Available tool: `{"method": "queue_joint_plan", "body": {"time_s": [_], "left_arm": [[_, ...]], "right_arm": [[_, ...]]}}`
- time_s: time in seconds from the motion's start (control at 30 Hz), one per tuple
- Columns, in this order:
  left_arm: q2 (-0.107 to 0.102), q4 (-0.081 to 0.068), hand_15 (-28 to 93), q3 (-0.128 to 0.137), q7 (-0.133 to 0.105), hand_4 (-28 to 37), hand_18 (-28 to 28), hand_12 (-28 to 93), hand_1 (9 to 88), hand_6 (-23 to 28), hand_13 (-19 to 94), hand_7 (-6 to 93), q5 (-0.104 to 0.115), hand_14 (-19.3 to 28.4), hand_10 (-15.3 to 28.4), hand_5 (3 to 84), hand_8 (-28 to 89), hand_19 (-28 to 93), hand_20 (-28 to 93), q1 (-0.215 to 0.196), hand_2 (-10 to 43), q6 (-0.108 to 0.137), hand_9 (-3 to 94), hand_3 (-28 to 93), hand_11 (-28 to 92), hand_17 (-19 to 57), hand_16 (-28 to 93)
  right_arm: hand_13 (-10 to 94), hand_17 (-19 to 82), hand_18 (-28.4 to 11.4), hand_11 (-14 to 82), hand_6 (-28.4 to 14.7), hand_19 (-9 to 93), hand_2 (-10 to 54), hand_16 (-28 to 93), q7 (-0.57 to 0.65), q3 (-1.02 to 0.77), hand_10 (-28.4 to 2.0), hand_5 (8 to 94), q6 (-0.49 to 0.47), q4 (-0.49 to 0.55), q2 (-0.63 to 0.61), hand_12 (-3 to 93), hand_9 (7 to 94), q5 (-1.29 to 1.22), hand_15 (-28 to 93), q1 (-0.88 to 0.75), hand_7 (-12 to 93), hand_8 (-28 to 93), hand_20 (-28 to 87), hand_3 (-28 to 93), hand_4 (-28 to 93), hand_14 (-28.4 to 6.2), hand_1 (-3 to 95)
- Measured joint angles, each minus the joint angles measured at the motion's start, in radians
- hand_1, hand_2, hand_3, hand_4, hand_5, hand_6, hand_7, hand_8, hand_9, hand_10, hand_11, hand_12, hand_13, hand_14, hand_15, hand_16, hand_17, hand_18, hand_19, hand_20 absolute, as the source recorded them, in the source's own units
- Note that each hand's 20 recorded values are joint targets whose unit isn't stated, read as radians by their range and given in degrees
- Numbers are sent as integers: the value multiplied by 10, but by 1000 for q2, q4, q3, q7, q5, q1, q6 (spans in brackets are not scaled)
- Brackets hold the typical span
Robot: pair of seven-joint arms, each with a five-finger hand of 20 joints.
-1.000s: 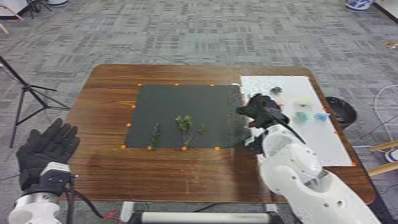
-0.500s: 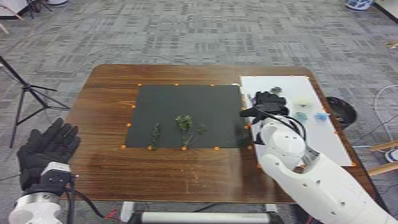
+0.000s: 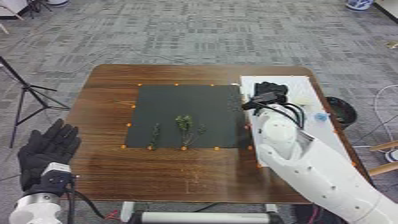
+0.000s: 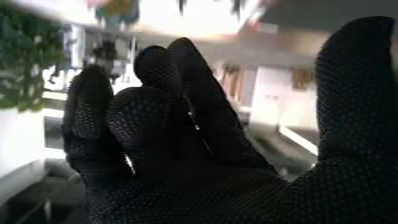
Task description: Arrange flowers
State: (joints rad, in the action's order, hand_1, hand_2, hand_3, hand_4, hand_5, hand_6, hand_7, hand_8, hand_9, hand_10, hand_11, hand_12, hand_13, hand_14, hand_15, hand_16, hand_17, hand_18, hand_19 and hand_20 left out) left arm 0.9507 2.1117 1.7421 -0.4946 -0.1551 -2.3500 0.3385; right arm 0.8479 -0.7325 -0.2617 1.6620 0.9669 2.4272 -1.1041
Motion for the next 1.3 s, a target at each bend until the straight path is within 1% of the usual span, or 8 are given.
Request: {"method": "queue_joint_plan", "body": {"time_s": [0.2, 0.4, 0.73, 0.8, 0.87, 0.93, 1.1, 1.3], "left_arm": [[2, 0, 369, -1, 4, -283, 119, 92, 237, 81, 282, 149, -2, 148, 160, 444, -103, 275, 118, 2, 183, 0, 382, 724, 270, -55, -67], [10, 1, 368, 0, 8, -283, 119, 92, 237, 80, 281, 149, -6, 148, 159, 444, -103, 275, 118, 2, 183, 0, 381, 724, 270, -55, -68], [15, 2, 369, 0, 8, -283, 120, 92, 240, 80, 282, 152, -11, 148, 159, 446, -105, 276, 118, 2, 183, 4, 382, 723, 271, -55, -68], [15, 2, 370, -1, 8, -283, 120, 92, 239, 80, 282, 153, -11, 148, 159, 446, -105, 277, 118, 3, 183, 4, 382, 723, 271, -55, -68], [15, 2, 369, -3, 8, -283, 120, 91, 240, 80, 282, 153, -11, 149, 160, 446, -106, 277, 118, 4, 183, 3, 382, 724, 270, -55, -68], [14, 2, 369, -5, 8, -283, 120, 91, 240, 80, 282, 154, -11, 149, 160, 447, -106, 277, 118, 4, 183, 3, 383, 725, 270, -55, -68], [13, 2, 371, -10, 5, -283, 120, 91, 242, 80, 286, 155, -11, 150, 160, 449, -106, 279, 118, 8, 186, 4, 385, 725, 274, -55, -68], [9, 1, 370, -10, 4, -283, 121, 90, 242, 81, 286, 155, -11, 149, 160, 451, -107, 280, 118, 17, 186, 4, 387, 725, 275, -55, -68]], "right_arm": [[590, 325, -284, 539, -143, 857, -95, 402, -2, 36, -276, 545, -35, -95, 24, 430, 476, -34, 810, 63, 177, -43, 319, 558, -283, -197, 285], [592, 325, -284, 536, -144, 855, -95, 401, 3, 21, -275, 556, -45, -96, 29, 420, 481, -34, 808, 67, 168, -45, 325, 613, -282, -196, 274], [594, 326, -284, 526, -139, 850, -95, 399, 45, 4, -264, 585, -77, -101, 36, 407, 503, -137, 804, 66, 134, -45, 331, 581, -282, -193, 315], [597, 328, -284, 527, -132, 850, -95, 398, 42, 1, -262, 591, -77, -110, 40, 406, 506, -130, 804, 65, 147, -46, 332, 620, -282, -192, 311], [599, 328, -284, 529, -127, 849, -95, 399, 40, -3, -259, 593, -75, -117, 44, 406, 508, -120, 802, 62, 158, -49, 332, 705, -278, -189, 308], [599, 327, -284, 530, -122, 848, -95, 403, 37, -6, -255, 596, -74, -123, 46, 406, 507, -111, 799, 58, 167, -49, 332, 734, -262, -188, 318], [598, 326, -284, 534, -110, 845, -95, 405, 33, -36, -249, 610, -84, -113, 51, 406, 512, -115, 797, 34, 192, -52, 334, 756, -237, -186, 326], [613, 326, -284, 544, -91, 840, -95, 408, 33, -44, -232, 655, -96, -95, 48, 410, 545, -118, 788, 21, 226, -62, 345, 794, -256, -176, 327]]}}
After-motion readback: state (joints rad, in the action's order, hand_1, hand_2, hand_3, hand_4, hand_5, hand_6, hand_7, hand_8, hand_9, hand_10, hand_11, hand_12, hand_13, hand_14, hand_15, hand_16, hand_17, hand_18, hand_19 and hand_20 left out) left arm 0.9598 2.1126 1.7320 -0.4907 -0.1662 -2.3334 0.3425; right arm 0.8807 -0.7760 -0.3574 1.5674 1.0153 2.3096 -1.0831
